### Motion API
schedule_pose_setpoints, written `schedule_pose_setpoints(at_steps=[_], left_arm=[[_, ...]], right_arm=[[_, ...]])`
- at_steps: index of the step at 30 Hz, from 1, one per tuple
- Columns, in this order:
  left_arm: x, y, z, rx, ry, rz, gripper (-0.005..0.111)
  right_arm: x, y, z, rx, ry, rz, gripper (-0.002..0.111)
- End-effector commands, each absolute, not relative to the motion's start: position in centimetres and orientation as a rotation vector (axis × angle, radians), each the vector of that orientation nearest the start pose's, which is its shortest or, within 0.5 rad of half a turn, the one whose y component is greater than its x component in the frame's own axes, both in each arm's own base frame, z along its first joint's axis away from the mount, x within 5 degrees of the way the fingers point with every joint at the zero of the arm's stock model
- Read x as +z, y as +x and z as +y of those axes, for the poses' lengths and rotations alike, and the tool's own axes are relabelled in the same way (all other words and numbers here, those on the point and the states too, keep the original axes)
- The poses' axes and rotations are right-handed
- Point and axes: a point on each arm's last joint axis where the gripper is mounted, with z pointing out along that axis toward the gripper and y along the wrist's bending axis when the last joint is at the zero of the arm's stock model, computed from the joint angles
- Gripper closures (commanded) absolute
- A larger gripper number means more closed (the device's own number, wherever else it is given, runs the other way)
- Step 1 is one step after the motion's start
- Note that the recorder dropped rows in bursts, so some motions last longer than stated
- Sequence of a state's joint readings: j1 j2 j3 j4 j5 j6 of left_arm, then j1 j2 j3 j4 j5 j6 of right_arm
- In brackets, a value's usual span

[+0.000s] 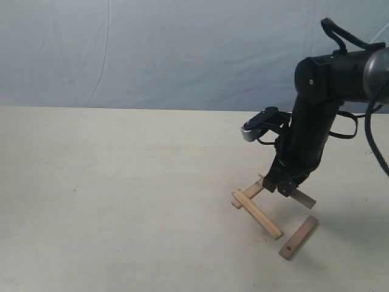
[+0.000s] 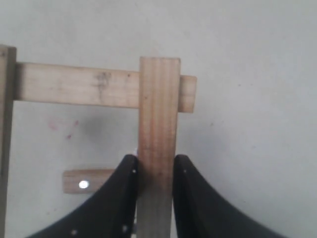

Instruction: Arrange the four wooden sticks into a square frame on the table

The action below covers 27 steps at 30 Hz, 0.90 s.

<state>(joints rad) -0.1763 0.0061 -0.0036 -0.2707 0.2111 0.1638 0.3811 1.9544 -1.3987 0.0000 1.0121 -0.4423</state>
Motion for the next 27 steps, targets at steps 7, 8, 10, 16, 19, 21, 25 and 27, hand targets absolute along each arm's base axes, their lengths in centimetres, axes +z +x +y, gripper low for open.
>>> schedule_pose_setpoints(at_steps=[7,8,10,16,19,21,25,27], left_arm=[[19.5,5.4,-1.5,-0.256,0.114,1.688,0.107],[19.5,5.4,-1.5,-0.256,0.114,1.688,0.107],[19.5,5.4,-1.5,-0.256,0.114,1.688,0.107],[19.5,5.4,-1.5,-0.256,0.114,1.688,0.107],[19.5,5.4,-1.5,-0.256,0.114,1.688,0.107],[19.5,5.4,-1.5,-0.256,0.114,1.688,0.107],[19.5,5.4,-1.5,-0.256,0.114,1.688,0.107],[19.5,5.4,-1.5,-0.256,0.114,1.688,0.107]], right_arm=[[16.3,35.9,11.7,0.04,-1.196,2.685,0.109],[16.0,35.8,11.8,0.054,-1.198,2.691,0.109],[15.7,35.7,11.8,0.072,-1.194,2.695,0.109],[13.5,35.3,11.3,0.018,-1.27,2.731,0.109],[13.4,35.4,11.3,0.0,-1.281,2.72,0.109],[13.2,35.6,11.3,-0.003,-1.277,2.712,0.109],[12.7,35.7,11.4,-0.004,-1.27,2.704,0.109],[12.8,35.9,11.7,0.04,-1.212,2.705,0.109]])
